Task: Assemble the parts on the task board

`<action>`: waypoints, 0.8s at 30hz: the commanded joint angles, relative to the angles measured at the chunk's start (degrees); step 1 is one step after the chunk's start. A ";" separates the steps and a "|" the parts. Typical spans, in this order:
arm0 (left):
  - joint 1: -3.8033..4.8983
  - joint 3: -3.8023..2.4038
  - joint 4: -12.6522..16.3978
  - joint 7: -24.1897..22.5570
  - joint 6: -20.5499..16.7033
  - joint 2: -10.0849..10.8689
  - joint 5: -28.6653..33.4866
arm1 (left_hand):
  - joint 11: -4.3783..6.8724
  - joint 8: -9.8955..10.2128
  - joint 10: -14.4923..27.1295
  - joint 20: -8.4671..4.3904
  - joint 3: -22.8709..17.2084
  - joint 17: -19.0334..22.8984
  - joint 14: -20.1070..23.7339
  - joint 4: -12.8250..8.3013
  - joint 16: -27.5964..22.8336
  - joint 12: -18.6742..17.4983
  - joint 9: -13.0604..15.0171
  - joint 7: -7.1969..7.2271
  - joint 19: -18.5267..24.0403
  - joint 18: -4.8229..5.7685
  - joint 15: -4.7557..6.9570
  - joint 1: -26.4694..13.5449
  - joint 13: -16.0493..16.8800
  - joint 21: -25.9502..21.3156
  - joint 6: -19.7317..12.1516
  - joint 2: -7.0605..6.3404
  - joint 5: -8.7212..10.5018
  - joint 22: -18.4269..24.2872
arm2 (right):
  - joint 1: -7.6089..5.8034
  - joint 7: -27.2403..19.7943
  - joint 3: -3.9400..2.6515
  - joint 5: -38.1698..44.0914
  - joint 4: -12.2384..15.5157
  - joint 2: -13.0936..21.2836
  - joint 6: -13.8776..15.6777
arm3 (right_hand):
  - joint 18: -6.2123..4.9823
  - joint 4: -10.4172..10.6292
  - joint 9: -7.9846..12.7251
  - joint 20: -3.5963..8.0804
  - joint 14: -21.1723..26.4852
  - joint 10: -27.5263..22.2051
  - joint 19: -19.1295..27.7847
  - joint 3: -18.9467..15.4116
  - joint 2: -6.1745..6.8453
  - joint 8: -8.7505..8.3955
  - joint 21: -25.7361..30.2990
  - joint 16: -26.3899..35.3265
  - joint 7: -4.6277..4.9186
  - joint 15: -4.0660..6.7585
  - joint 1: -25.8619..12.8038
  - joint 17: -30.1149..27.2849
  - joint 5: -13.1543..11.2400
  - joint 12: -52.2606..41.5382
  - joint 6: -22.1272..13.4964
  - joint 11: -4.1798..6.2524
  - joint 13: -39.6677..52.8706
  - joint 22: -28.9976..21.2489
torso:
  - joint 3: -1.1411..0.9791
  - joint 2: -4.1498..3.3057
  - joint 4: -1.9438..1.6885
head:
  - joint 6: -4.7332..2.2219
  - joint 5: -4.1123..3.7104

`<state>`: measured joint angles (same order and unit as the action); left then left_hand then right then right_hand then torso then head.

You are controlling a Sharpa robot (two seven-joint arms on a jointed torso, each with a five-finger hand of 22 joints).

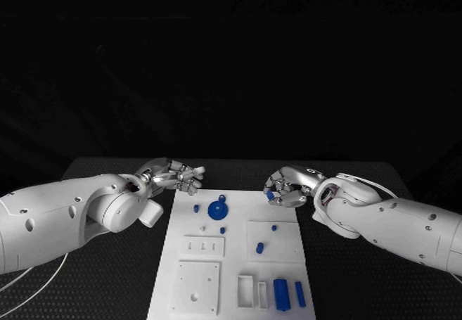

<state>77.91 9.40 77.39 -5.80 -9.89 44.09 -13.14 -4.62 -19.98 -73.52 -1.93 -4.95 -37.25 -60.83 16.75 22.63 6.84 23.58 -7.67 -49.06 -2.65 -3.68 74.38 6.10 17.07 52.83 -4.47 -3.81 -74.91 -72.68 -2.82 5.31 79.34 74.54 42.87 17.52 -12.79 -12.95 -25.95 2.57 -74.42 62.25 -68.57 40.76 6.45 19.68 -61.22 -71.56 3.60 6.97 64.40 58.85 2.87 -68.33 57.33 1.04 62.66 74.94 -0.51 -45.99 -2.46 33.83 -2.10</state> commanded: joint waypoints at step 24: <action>-0.04 1.20 2.25 11.23 -0.51 -5.73 -6.60 | -0.23 0.66 -0.16 0.07 -6.36 -1.43 1.17 0.14 1.08 -1.22 -0.56 -0.13 1.24 -0.46 -0.19 -12.14 0.51 1.69 0.37 -4.37 1.00 -1.28 | -1.39 14.56 -0.28 7.45 8.62 -5.50 1.20 | -2.21 0.16 -0.67 0.21 -0.43 0.96 -0.97 2.91 1.70 0.93 -0.25 0.17 1.22 0.48 0.02 -0.07 -0.08 -0.27 3.57 0.45 -0.18 0.58 | 0.76 1.49 0.40 | -0.57 1.88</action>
<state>77.84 10.61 79.38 4.29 -10.57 38.52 -18.90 -4.83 -19.25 -73.30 -1.94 -11.02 -38.62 -60.06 16.84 23.34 5.98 22.95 -7.77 -48.20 -2.60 -4.00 62.56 6.58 18.62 52.73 -8.75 -3.00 -74.94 -74.07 10.07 5.06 85.05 83.05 37.50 18.35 -12.92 -12.79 -25.95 2.88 -74.65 62.79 -69.10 43.45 7.72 19.73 -61.22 -71.57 3.21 7.16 64.27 58.84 2.87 -68.55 57.72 1.57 62.52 74.94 0.20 -44.49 -2.03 33.30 -0.15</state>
